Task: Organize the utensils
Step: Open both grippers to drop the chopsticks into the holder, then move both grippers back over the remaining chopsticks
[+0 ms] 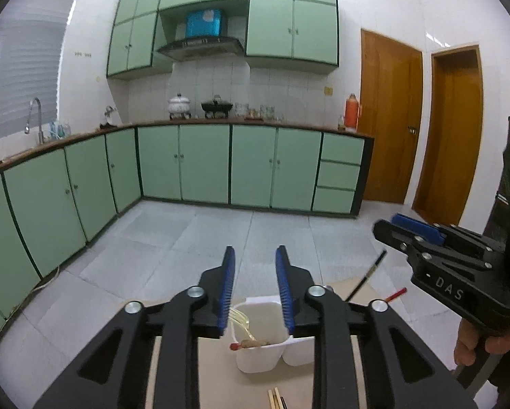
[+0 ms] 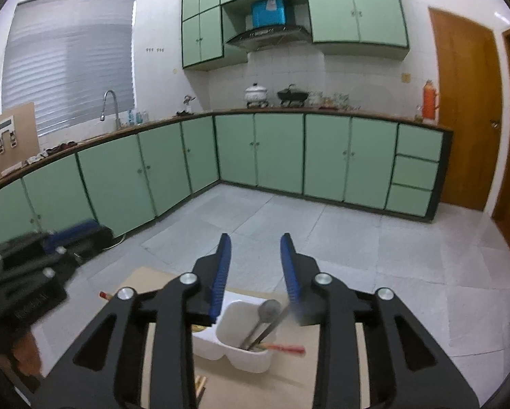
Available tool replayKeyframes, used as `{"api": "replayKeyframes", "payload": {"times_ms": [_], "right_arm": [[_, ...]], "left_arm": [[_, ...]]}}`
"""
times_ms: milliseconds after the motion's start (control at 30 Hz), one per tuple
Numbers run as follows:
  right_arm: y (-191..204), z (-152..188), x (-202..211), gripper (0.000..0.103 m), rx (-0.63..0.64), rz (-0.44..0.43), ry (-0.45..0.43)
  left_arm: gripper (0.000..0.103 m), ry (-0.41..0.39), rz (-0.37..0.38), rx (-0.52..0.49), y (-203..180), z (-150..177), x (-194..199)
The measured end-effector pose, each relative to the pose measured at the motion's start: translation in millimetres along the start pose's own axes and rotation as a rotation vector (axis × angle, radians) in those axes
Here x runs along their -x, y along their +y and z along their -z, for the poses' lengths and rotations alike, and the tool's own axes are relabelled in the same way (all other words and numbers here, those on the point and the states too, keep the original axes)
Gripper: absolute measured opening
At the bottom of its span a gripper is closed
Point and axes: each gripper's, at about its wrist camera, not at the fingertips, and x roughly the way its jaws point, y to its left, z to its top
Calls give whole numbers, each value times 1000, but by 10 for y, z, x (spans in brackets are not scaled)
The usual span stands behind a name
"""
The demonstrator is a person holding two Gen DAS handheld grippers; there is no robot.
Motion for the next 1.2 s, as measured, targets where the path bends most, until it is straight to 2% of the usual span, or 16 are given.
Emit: {"api": "replayKeyframes", "payload": {"times_ms": [133,333,400,633,833,967,1200], "right_arm": [[-19,102,288,45,6,40,-40],[79,447,683,65,-2,45,-58],[139,581,780,72,-2,57,-62],[385,1091,920,78,-8,107,2],[485,1423,890,83,-33,127,92],[521,1618,914,85,-36,145,141],[587,1918,1006,86,-57,138,186]], "left_arm": [[39,-58,-31,-17,8,16,313],[59,-118,-64,-46,-65,298,816],[61,-111,-65,-43,-93,437,908],[63,-37,-99,-8,-41,982,1031],[66,50,-113,2,41,1415,1046],[66,94,-107,17,64,1610,1068],[70,121,-106,18,8,1850,1123]]}}
